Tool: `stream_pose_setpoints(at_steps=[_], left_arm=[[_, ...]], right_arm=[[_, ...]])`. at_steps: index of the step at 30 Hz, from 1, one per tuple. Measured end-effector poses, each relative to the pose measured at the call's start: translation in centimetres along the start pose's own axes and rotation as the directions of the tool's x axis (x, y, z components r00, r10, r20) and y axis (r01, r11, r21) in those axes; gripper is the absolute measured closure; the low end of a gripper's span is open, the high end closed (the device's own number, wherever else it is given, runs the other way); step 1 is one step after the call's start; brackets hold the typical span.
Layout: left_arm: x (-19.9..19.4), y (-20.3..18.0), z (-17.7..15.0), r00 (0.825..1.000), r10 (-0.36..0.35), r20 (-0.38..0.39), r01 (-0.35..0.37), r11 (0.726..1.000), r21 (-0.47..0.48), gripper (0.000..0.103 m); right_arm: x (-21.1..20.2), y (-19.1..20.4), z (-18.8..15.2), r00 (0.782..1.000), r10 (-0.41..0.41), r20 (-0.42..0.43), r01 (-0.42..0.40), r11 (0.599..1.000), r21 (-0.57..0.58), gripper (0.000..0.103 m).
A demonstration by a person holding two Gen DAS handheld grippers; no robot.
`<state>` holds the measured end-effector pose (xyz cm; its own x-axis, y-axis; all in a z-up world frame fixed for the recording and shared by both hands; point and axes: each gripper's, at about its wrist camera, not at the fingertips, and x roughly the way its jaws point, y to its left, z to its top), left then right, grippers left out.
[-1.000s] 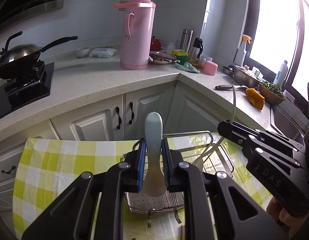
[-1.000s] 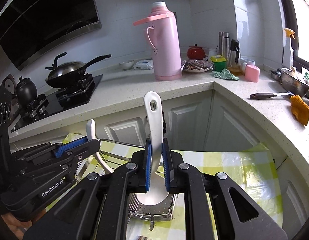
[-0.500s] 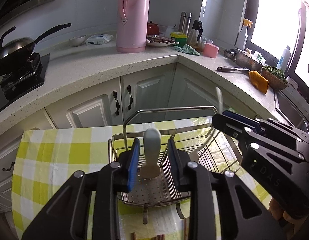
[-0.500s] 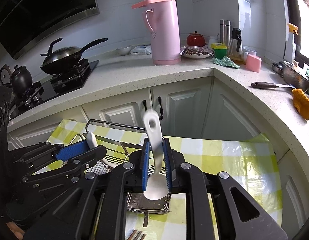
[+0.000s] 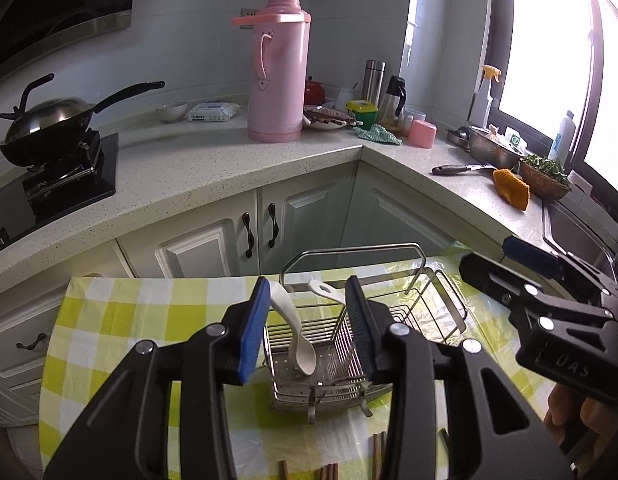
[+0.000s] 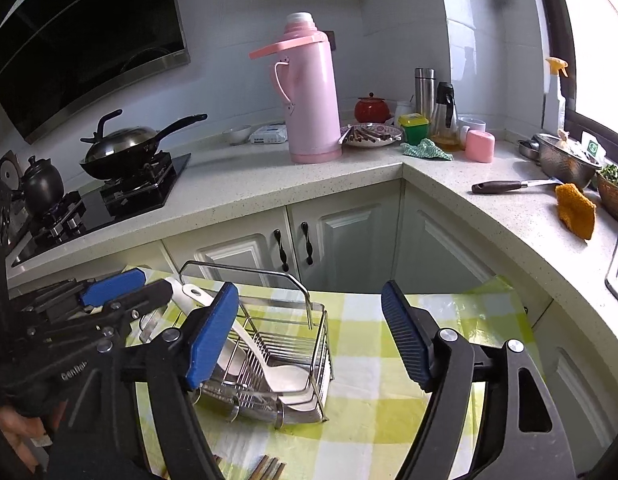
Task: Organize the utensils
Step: 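Lower the spoon into the wire rack and open the left tool while the right tool releases the ladle there, then grasp a wooden chopstick with the left tool while the right tool grasps another chopstick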
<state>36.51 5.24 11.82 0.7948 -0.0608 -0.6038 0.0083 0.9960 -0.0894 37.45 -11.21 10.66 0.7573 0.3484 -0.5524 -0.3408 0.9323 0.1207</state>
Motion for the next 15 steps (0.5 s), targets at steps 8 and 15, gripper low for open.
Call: stream_pose_setpoints(at_steps=[8,15], left_arm=[[-7.5,4.8,-6.1,0.997,-0.005,0.073,0.015,0.99,-0.14,0.043],[-9.5,8.3,-17.0,0.997,0.039,-0.067,-0.053,0.976,-0.21,0.044]], right_arm=[[-5.0,-2.7,-10.1,0.999,-0.013,-0.042,0.017,0.995,0.102,0.025],[-6.8,-3.7,-19.3,0.978,-0.071,-0.197,0.092,0.991,0.1,0.024]])
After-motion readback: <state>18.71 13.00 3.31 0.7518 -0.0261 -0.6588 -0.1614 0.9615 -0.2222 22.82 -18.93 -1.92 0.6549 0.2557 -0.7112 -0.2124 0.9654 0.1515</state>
